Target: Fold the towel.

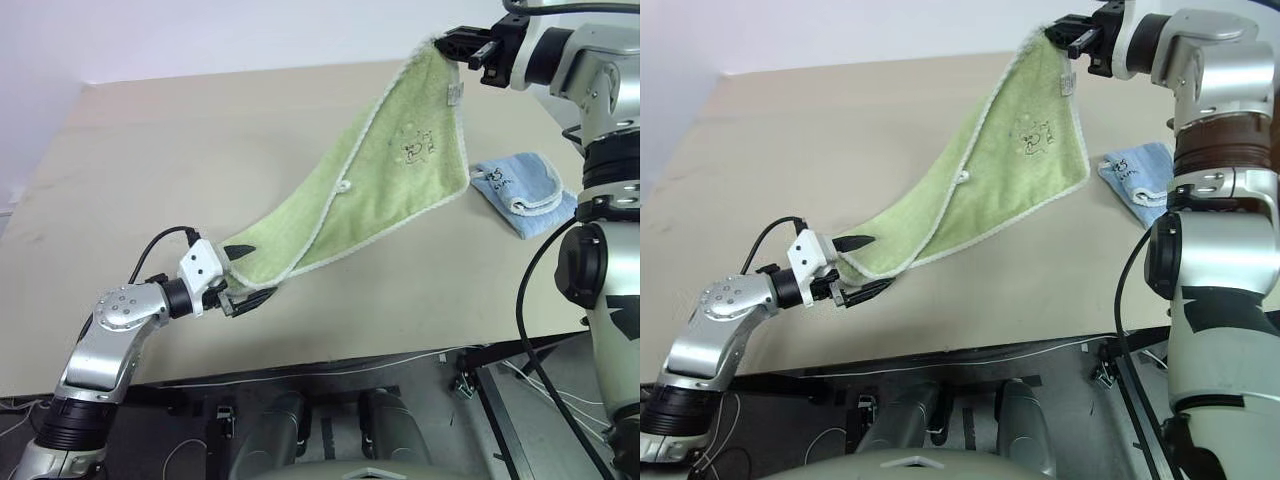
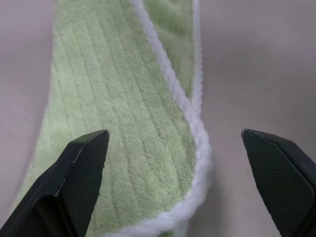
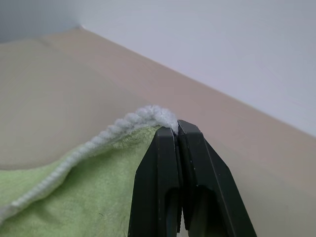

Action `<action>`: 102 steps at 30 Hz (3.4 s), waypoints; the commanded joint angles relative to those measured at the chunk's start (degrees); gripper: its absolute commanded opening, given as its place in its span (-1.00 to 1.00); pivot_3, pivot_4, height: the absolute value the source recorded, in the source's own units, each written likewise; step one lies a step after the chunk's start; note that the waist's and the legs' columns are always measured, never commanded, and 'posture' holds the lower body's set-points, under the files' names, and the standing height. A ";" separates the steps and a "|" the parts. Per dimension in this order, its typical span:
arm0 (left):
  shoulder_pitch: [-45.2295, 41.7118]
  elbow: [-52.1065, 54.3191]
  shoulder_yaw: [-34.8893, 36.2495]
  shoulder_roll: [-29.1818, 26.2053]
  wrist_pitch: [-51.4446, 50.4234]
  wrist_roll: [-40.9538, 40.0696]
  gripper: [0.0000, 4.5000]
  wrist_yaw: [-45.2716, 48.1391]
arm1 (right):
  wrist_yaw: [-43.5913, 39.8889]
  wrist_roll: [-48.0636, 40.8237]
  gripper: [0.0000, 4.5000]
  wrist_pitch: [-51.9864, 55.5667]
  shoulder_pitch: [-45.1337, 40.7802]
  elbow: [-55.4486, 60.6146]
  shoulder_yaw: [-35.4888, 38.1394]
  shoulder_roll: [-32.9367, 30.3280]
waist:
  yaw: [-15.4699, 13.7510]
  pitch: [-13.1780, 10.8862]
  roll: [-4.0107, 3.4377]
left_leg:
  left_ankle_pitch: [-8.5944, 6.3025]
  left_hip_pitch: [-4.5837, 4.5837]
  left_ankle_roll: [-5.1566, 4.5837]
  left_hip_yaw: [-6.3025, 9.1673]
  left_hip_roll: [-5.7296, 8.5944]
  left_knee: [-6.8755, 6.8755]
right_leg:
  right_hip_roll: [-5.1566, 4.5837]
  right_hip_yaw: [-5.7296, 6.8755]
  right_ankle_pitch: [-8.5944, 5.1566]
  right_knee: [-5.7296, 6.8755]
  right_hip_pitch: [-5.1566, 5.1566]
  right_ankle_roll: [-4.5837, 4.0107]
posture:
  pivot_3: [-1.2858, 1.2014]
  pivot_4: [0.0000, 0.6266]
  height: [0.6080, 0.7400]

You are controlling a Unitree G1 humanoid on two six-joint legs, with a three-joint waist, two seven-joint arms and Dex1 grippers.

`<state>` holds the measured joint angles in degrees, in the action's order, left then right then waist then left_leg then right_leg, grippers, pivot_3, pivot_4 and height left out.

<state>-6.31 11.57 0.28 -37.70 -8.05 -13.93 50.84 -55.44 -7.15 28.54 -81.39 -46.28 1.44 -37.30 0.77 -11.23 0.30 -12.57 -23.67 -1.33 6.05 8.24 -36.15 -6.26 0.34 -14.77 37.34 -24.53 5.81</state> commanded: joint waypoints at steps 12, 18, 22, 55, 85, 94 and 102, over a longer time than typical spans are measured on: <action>-0.24 -4.73 -1.11 -2.49 4.10 2.79 0.47 2.80 | 0.16 -1.31 -1.00 1.11 0.45 4.10 1.38 -1.19 | 0.05 0.01 -0.02 | -0.06 0.00 -0.10 0.00 -0.01 0.01 | 0.01 0.00 0.00 0.01 -0.02 0.00 | 0.03 -0.52 1.00; -1.13 -9.10 -1.12 -1.95 7.99 3.39 -0.41 3.18 | 0.53 -1.53 -1.00 1.79 1.39 5.01 1.69 -1.44 | 0.12 0.00 -0.02 | -0.06 0.00 -0.10 0.00 -0.01 0.02 | 0.01 0.00 0.00 0.03 -0.04 0.00 | 0.03 -0.52 1.00; -1.83 -10.61 -0.43 -1.25 8.21 1.88 -0.99 3.46 | 0.71 -1.83 -1.00 2.55 1.95 5.72 1.79 -1.65 | 0.06 0.00 -0.02 | -0.06 0.00 -0.10 0.00 -0.01 0.00 | 0.01 0.00 0.00 0.02 -0.02 0.00 | 0.03 -0.52 1.00; -0.05 -3.13 2.84 -4.29 -6.13 -7.25 -0.28 4.41 | -0.71 -1.32 -1.00 3.64 5.56 9.27 -0.07 -2.13 | 0.03 0.00 -0.02 | 0.06 0.00 0.10 -0.06 -0.06 0.01 | 0.05 -0.06 0.01 0.00 -0.02 -0.02 | 0.03 -0.52 1.00; -6.31 -10.73 10.45 -2.40 -7.76 -17.61 -0.98 9.18 | 0.09 -1.06 -1.00 2.97 7.96 10.58 -0.06 -2.34 | 0.10 0.00 -0.01 | -0.06 0.00 -0.11 -0.06 -0.07 0.00 | 0.05 -0.05 0.01 0.04 -0.04 -0.02 | 0.03 -0.52 1.00; -46.71 -48.25 20.65 -9.82 -8.03 -16.02 -0.98 -3.15 | 4.80 1.48 -1.00 -6.74 2.08 -4.82 0.98 -3.43 | 0.37 -0.02 0.10 | 0.10 -0.20 0.15 0.04 -0.07 -0.38 | 0.21 0.07 0.12 0.13 -0.06 0.04 | 0.03 -0.52 1.00; -69.83 -78.99 18.22 -9.97 1.95 -7.56 -0.98 -5.91 | 13.37 2.28 -1.00 -16.55 -4.05 -19.51 2.54 -0.76 | 0.69 -0.02 0.12 | 0.11 -0.23 0.15 -0.10 -0.08 -0.19 | 0.26 -0.04 0.12 0.04 -0.17 0.05 | 0.03 -0.52 1.00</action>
<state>-72.96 -64.10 16.98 -46.35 -8.95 -22.74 47.26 -45.87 -5.22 14.80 -82.92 -63.96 1.73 -37.42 1.45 -11.25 0.41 -12.46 -23.92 -1.18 5.96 8.16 -36.34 -5.99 0.29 -14.65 37.39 -24.73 5.86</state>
